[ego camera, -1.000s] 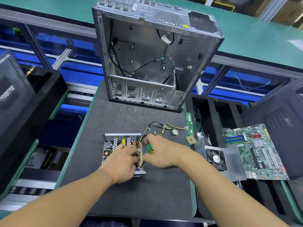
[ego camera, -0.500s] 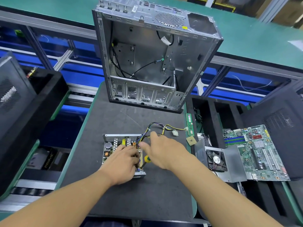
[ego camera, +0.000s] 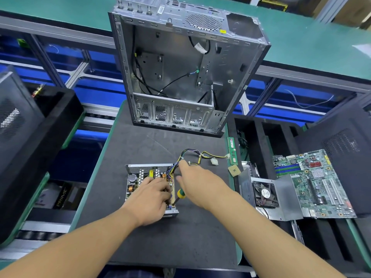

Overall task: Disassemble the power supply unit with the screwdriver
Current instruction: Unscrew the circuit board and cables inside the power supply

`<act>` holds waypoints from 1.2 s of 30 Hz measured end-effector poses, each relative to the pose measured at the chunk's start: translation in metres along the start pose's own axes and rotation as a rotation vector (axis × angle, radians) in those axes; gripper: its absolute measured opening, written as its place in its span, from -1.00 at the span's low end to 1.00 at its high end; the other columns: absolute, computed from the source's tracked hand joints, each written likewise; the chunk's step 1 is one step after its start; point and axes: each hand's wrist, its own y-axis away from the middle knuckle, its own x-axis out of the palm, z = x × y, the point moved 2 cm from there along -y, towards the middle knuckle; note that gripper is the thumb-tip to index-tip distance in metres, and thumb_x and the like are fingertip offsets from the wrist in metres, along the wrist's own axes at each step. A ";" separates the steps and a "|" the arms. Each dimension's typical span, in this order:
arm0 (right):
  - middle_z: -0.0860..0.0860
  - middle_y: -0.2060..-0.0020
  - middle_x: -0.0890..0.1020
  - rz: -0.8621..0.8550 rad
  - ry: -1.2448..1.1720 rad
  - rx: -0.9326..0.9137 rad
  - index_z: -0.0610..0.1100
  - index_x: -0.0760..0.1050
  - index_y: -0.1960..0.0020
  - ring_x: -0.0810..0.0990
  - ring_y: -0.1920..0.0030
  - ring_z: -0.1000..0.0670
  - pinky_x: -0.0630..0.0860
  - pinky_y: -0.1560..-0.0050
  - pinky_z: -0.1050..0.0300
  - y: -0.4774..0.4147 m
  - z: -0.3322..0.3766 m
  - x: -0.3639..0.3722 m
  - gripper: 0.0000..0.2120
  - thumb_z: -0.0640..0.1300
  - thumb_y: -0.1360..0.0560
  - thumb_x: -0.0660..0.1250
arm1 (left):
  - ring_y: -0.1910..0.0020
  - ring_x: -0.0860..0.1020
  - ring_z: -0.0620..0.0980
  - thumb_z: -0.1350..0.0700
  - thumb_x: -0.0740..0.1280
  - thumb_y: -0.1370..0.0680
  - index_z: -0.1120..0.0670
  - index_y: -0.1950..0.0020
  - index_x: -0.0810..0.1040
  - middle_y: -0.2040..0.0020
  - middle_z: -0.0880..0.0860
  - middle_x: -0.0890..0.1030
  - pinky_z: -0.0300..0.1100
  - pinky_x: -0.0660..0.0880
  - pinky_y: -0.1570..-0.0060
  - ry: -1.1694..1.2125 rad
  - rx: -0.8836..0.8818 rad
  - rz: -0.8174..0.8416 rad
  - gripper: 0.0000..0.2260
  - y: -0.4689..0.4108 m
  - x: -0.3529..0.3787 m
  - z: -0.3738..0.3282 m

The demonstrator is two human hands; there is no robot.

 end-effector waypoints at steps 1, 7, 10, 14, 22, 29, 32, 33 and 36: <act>-0.09 -0.08 0.44 0.015 -0.023 -0.034 -0.12 0.25 -0.17 0.50 -0.07 -0.22 0.34 0.13 0.01 -0.001 -0.002 0.000 -0.85 -0.12 -0.64 0.12 | -0.14 0.49 -0.10 0.07 0.11 -0.43 -0.05 0.15 0.68 -0.02 -0.16 0.56 -0.20 0.20 -0.11 0.000 -0.002 0.012 -0.68 0.000 0.001 0.000; -0.05 -0.17 0.42 0.106 -0.150 -0.014 -0.09 0.30 -0.23 0.45 -0.16 -0.19 0.45 -0.05 -0.07 -0.002 -0.010 0.000 -0.70 0.04 -0.59 0.18 | -0.20 0.37 -0.16 0.02 0.09 -0.45 -0.08 0.09 0.55 -0.03 -0.18 0.48 -0.12 0.18 -0.16 0.015 -0.024 0.088 -0.76 -0.005 0.001 0.003; -0.12 -0.14 0.51 0.030 -0.079 0.003 -0.12 0.29 -0.16 0.52 -0.06 -0.26 0.47 0.03 -0.07 -0.005 -0.012 0.004 -0.77 0.03 -0.64 0.12 | -0.09 0.41 -0.17 -0.02 0.15 -0.47 -0.09 0.07 0.52 0.07 -0.16 0.50 -0.09 0.22 -0.16 0.018 -0.055 0.112 -0.83 -0.011 -0.005 0.005; -0.09 -0.05 0.51 0.006 -0.155 -0.029 -0.11 0.29 -0.13 0.50 0.03 -0.24 0.42 0.10 -0.04 -0.002 -0.019 0.001 -0.84 -0.08 -0.60 0.15 | -0.04 0.40 -0.14 -0.04 0.23 -0.48 -0.15 0.12 0.47 0.13 -0.18 0.50 -0.07 0.24 -0.05 -0.037 -0.041 0.242 -0.95 -0.031 -0.018 0.003; 0.02 0.18 0.41 -0.078 -0.177 -0.019 -0.08 0.27 -0.09 0.44 0.18 -0.19 0.36 0.23 0.01 0.008 -0.034 -0.014 -0.86 -0.04 -0.61 0.17 | -0.12 0.44 -0.01 -0.10 0.24 -0.52 -0.13 -0.08 0.59 0.01 -0.08 0.60 -0.01 0.21 0.00 -0.426 0.058 0.425 -0.79 -0.053 -0.019 -0.014; 0.07 0.18 0.41 -0.107 -0.261 0.037 -0.03 0.28 -0.09 0.44 0.18 -0.11 0.39 0.22 0.01 0.022 -0.052 -0.028 -0.88 -0.02 -0.62 0.17 | -0.04 0.49 -0.07 -0.33 0.28 -0.51 -0.08 -0.02 0.56 0.08 -0.09 0.61 -0.10 0.24 -0.06 -0.220 0.047 0.380 -0.65 -0.068 -0.012 -0.025; 0.02 0.11 0.44 -0.103 -0.304 0.068 -0.07 0.31 -0.14 0.47 0.08 -0.18 0.46 0.03 -0.07 0.031 -0.062 -0.032 -0.85 -0.03 -0.63 0.17 | -0.01 0.58 0.06 -0.18 0.36 -0.54 -0.04 -0.03 0.62 0.06 0.03 0.65 -0.11 0.41 0.02 -0.044 0.019 0.400 -0.76 -0.076 -0.012 -0.034; 0.03 0.13 0.43 -0.107 -0.307 0.085 -0.07 0.31 -0.14 0.47 0.09 -0.17 0.45 0.06 -0.06 0.035 -0.067 -0.033 -0.86 -0.04 -0.63 0.17 | 0.00 0.59 0.10 -0.12 0.39 -0.54 -0.01 -0.02 0.63 0.05 0.07 0.65 -0.08 0.48 0.02 0.016 -0.018 0.424 -0.80 -0.079 -0.013 -0.037; 0.10 0.25 0.37 -0.167 -0.317 0.184 -0.06 0.29 -0.08 0.42 0.24 -0.07 0.29 0.29 0.05 0.051 -0.092 -0.038 -0.90 -0.05 -0.63 0.16 | 0.02 0.62 0.08 0.03 0.42 -0.53 0.04 -0.02 0.65 0.06 0.07 0.67 -0.09 0.55 0.02 0.108 -0.092 0.469 -0.87 -0.091 -0.014 -0.053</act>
